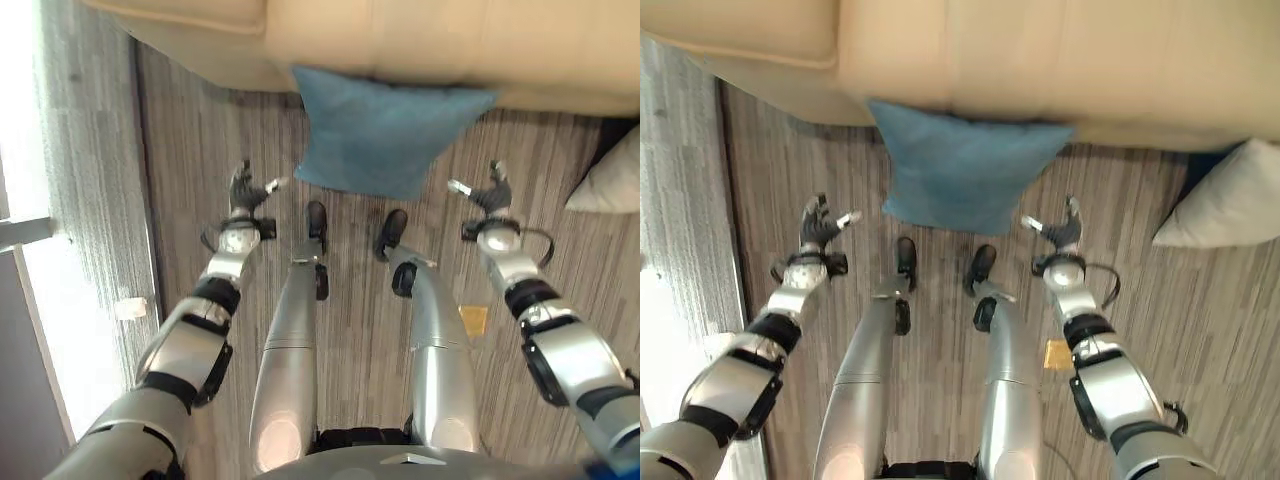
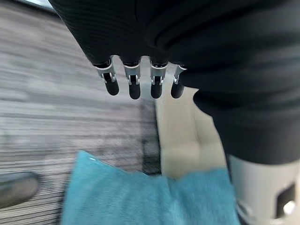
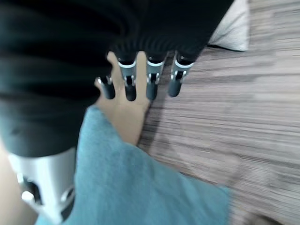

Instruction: Pick up all the scattered cushions and arrange them neatly on the sofa.

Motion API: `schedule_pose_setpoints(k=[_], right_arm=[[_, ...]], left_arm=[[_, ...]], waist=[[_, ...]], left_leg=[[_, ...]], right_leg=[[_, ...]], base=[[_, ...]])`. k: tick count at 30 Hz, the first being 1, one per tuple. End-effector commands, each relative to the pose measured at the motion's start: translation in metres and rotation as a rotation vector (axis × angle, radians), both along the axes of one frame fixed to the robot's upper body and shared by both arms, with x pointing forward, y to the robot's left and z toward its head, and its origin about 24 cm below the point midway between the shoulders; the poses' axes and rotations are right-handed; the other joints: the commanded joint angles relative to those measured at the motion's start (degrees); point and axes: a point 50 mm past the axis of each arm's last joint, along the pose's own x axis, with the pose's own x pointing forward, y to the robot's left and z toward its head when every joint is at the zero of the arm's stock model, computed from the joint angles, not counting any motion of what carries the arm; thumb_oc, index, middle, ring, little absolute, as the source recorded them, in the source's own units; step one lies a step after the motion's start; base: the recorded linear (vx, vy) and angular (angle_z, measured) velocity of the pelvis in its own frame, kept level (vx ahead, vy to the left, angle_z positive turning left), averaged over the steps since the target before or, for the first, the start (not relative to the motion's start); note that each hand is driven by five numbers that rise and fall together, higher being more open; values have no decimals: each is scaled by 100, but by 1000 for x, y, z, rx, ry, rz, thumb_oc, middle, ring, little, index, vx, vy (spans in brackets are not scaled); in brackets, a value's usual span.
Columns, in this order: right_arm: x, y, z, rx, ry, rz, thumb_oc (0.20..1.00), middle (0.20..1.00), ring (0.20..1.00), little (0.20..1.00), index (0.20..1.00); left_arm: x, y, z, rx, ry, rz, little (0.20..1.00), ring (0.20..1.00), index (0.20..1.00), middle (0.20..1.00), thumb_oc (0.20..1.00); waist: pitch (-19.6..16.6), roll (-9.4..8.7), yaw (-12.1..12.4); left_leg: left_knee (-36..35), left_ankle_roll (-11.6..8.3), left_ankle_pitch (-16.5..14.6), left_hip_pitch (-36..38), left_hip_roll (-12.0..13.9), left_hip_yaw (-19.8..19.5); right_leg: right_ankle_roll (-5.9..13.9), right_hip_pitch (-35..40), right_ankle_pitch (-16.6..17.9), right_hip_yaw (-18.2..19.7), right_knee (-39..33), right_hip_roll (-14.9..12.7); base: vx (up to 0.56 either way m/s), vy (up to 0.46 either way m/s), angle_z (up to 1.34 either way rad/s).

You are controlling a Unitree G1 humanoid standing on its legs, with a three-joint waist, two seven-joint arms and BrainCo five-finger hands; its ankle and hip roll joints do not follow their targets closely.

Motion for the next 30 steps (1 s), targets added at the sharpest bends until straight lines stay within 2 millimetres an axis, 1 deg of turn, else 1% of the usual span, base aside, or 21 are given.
schedule_pose_setpoints(k=[1, 3, 5, 6, 8, 9, 12, 13, 14, 15, 16, 17, 18, 22, 24, 28, 30], right_arm=[[-19, -25, -13, -11, -45, -108, 1000, 1000, 1000, 1000, 1000], [-14, -23, 4, 0, -107, -115, 1000, 1000, 1000, 1000, 1000], [-9, -20, 24, 33, -187, -119, 1000, 1000, 1000, 1000, 1000], [-9, -19, 25, 43, -193, -115, 1000, 1000, 1000, 1000, 1000], [-6, -16, 34, 59, -220, -85, 1000, 1000, 1000, 1000, 1000], [-6, -16, 36, 71, -223, -72, 1000, 1000, 1000, 1000, 1000], [-5, -17, 41, 120, -238, -42, 1000, 1000, 1000, 1000, 1000], [-3, -17, 52, 131, -271, -14, 1000, 1000, 1000, 1000, 1000], [-1, -16, 60, 130, -292, -1, 1000, 1000, 1000, 1000, 1000], [-1, -16, 65, 130, -308, 6, 1000, 1000, 1000, 1000, 1000], [-1, -16, 65, 130, -309, 6, 1000, 1000, 1000, 1000, 1000], [1, -16, 77, 125, -333, 29, 1000, 1000, 1000, 1000, 1000], [3, -14, 85, 127, -347, 64, 1000, 1000, 1000, 1000, 1000], [5, -12, 92, 139, -361, 104, 1000, 1000, 1000, 1000, 1000], [7, -5, 103, 152, -384, 151, 1000, 1000, 1000, 1000, 1000], [12, 15, 124, 130, -427, 223, 1000, 1000, 1000, 1000, 1000], [14, 29, 134, 109, -441, 258, 1000, 1000, 1000, 1000, 1000]], left_arm=[[-16, 13, -27, -105, 14, 47, 1000, 1000, 1000, 1000, 1000], [-9, 12, -7, -135, -47, 44, 1000, 1000, 1000, 1000, 1000], [-1, 8, 18, -152, -130, 37, 1000, 1000, 1000, 1000, 1000], [-1, 6, 21, -155, -141, 32, 1000, 1000, 1000, 1000, 1000], [3, 4, 34, -161, -175, 21, 1000, 1000, 1000, 1000, 1000], [4, 3, 42, -174, -201, 10, 1000, 1000, 1000, 1000, 1000], [6, -1, 56, -192, -243, -23, 1000, 1000, 1000, 1000, 1000], [8, -4, 69, -186, -274, -50, 1000, 1000, 1000, 1000, 1000], [8, -7, 77, -191, -297, -63, 1000, 1000, 1000, 1000, 1000], [8, -7, 81, -188, -309, -68, 1000, 1000, 1000, 1000, 1000], [8, -7, 81, -188, -310, -68, 1000, 1000, 1000, 1000, 1000], [9, -14, 95, -185, -353, -96, 1000, 1000, 1000, 1000, 1000], [9, -17, 103, -174, -371, -114, 1000, 1000, 1000, 1000, 1000], [9, -22, 111, -176, -395, -139, 1000, 1000, 1000, 1000, 1000], [10, -27, 121, -159, -419, -156, 1000, 1000, 1000, 1000, 1000], [11, -39, 134, -134, -450, -186, 1000, 1000, 1000, 1000, 1000], [13, -47, 139, -100, -445, -194, 1000, 1000, 1000, 1000, 1000]], waist=[[-789, 207, -104], [-846, 235, -152], [-949, 247, -218], [-984, 247, -226], [-1042, 229, -259], [-1055, 224, -276], [-1089, 214, -287], [-1083, 217, -302], [-1079, 227, -307], [-1068, 226, -302], [-1078, 227, -302], [-1070, 237, -274], [-1076, 247, -251], [-1110, 246, -234], [-1076, 262, -209], [-950, 289, -165], [-870, 289, -151]], left_leg=[[137, -255, -615, -132, 53, -407], [190, -235, -630, -501, 19, -407], [293, -209, -664, -896, -20, -409], [311, -201, -671, -990, -42, -401], [369, -179, -692, -1204, -71, -385], [388, -173, -701, -1308, -74, -379], [475, -162, -717, -1590, -94, -364], [610, -148, -717, -1871, -123, -362], [710, -143, -718, -2051, -135, -354], [749, -141, -719, -2145, -140, -356], [760, -141, -722, -2167, -141, -355], [907, -137, -724, -2412, -152, -374], [994, -140, -714, -2568, -162, -385], [1128, -149, -715, -2766, -164, -402], [1287, -160, -710, -2916, -167, -447], [1471, -173, -720, -3013, -166, -503], [1507, -186, -715, -3014, -161, -542]], right_leg=[[749, 38, -56, 653, -369, -215], [756, -357, -60, 753, -263, -227], [747, -812, -79, 890, -130, -202], [742, -927, -83, 914, -102, -187], [753, -1171, -81, 976, -26, -160], [776, -1312, -74, 1013, 27, -162], [818, -1630, -53, 1076, 127, -154], [845, -1928, -41, 1124, 255, -149], [851, -2127, -57, 1146, 385, -141], [851, -2230, -66, 1146, 446, -138], [852, -2252, -70, 1149, 458, -139], [862, -2527, -89, 1165, 642, -142], [871, -2697, -92, 1177, 762, -129], [866, -2877, -122, 1190, 899, -138], [860, -2984, -161, 1151, 1038, -141], [840, -2990, -188, 1103, 1121, -113], [841, -2990, -197, 1107, 1164, -106]], base=[[42, 120, 5], [37, 62, -3], [14, 33, -9], [-3, 38, -3], [-1, 18, -1], [0, 0, 0], [13, -6, -1], [54, -12, -3], [51, -20, -1], [31, -5, 0], [48, -35, -1], [78, -28, -1], [79, -28, -1], [20, -10, 0], [37, -18, 1], [0, 0, 0], [0, 0, 0]])
